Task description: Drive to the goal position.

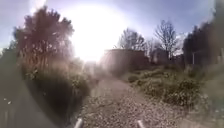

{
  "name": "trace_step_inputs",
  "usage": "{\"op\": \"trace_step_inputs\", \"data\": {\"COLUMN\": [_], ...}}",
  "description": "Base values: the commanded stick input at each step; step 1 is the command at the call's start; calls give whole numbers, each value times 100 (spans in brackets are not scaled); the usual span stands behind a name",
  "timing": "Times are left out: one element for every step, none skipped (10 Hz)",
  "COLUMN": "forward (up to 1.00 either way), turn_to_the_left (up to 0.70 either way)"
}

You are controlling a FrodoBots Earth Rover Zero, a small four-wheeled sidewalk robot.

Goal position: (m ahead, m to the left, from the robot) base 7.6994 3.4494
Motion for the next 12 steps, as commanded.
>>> {"op": "trace_step_inputs", "data": {"forward": [50, 50, 50, 50, 50, 50, 50, 50, 50, 50, 50, 50], "turn_to_the_left": [-30, -8, 0, 0, 0, 0, 0, 0, 0, 0, 0, 0]}}
